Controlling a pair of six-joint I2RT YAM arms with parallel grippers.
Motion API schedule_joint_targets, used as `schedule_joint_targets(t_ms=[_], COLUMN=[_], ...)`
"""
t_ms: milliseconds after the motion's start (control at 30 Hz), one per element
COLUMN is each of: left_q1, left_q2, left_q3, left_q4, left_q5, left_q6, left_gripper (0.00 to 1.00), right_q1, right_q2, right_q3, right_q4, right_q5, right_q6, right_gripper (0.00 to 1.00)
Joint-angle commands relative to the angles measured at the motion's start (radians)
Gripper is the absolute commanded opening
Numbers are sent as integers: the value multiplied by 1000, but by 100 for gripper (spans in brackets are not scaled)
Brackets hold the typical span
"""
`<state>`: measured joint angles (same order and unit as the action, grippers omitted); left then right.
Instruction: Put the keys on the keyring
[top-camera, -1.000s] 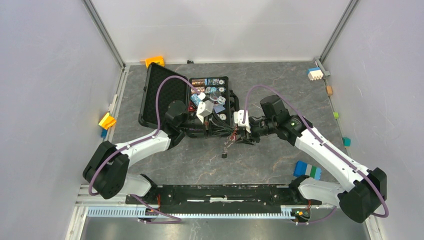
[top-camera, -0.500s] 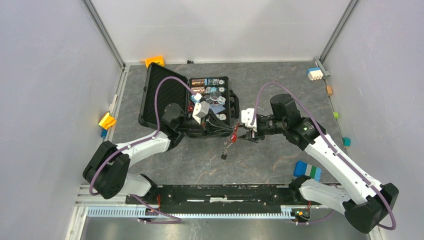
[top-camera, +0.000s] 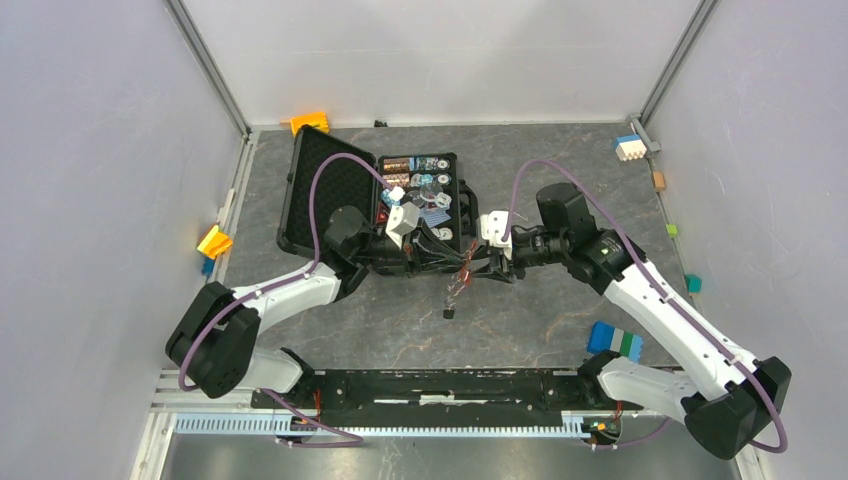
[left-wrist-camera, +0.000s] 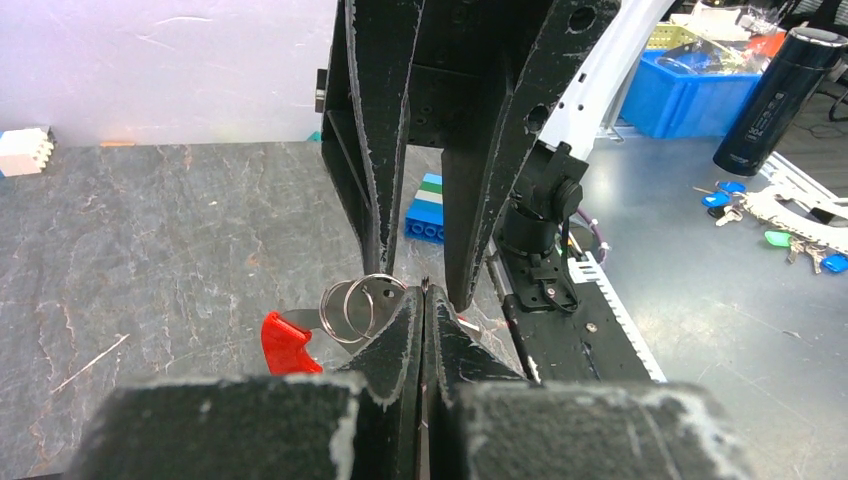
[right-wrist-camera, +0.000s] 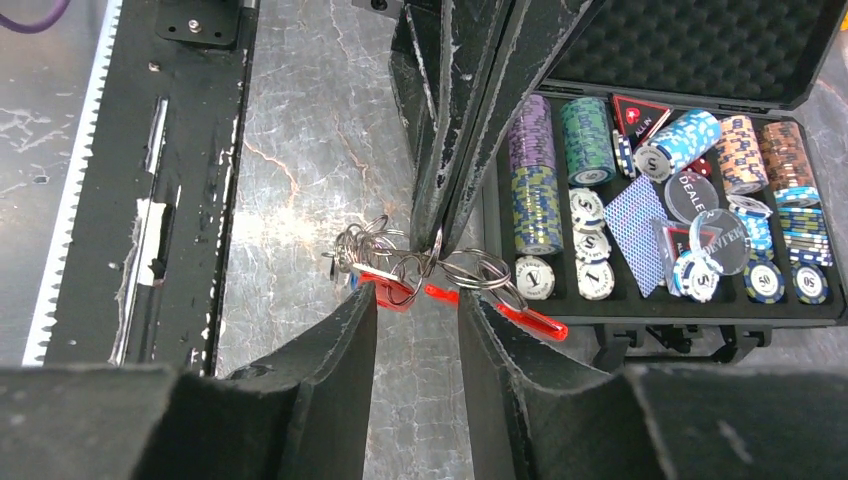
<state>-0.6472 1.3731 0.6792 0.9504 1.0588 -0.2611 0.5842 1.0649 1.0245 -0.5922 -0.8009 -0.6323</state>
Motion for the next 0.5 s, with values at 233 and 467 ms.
schedule_joint_targets(t_ms=[233, 467], left_q1=[4, 4], left_q2=[-38, -36], left_q3=[-5, -6], left_q4=[-12, -16], left_q5=[-11, -18], left_q6=[43, 49], left_gripper=[2, 2], right_q1=[-18, -24], right_q2=[27, 35], right_q3=[32, 25], right_q4=[64, 88], right_q5=[-105, -118], right_q6=[65, 88], right_gripper=[32, 22])
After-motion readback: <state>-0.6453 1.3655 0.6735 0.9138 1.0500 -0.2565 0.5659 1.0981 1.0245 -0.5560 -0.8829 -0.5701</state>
